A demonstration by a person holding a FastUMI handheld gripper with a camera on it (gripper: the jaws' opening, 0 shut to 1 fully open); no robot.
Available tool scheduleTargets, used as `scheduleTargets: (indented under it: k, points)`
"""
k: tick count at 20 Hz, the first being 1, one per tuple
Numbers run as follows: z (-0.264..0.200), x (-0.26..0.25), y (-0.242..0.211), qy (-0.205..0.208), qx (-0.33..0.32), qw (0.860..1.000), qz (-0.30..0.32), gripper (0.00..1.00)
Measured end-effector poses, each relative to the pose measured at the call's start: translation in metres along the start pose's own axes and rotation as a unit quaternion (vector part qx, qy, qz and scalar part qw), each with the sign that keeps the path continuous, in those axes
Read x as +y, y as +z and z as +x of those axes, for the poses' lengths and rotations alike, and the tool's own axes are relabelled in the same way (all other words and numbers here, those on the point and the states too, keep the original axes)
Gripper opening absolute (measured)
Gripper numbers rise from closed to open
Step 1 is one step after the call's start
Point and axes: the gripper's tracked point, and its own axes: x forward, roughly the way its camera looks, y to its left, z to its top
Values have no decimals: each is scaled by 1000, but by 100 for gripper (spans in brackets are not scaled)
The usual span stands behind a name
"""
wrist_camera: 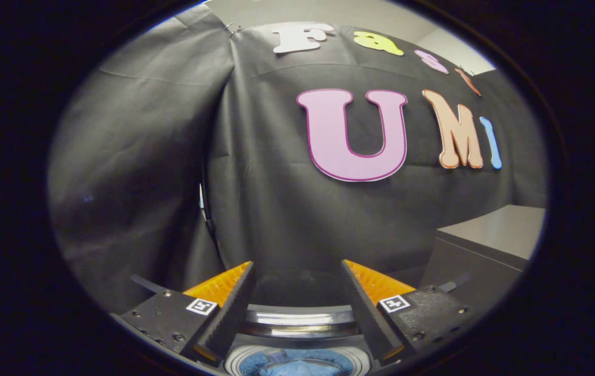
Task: Put the clothes into the washing machine and then close the washing machine lid.
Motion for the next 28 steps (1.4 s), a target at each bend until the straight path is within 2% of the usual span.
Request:
scheduleTargets:
  k: [4,6,7,8,10,12,22,28]
  points:
    - [-2,-4,-4,-23,7,1000,5,97]
    - [-4,-9,-31,-55,63,997,7,97]
    - [-19,-18,-36,-92,87,992,1,97]
    - [-22,-27,-66,-105,124,987,-9,97]
    - [-28,-20,-92,-79,164,983,0,98]
    - [-33,-4,-116,-42,163,986,14,97]
    - [-43,-10,-128,-37,180,983,22,97]
    - [-45,-9,-122,-42,165,985,-1,97]
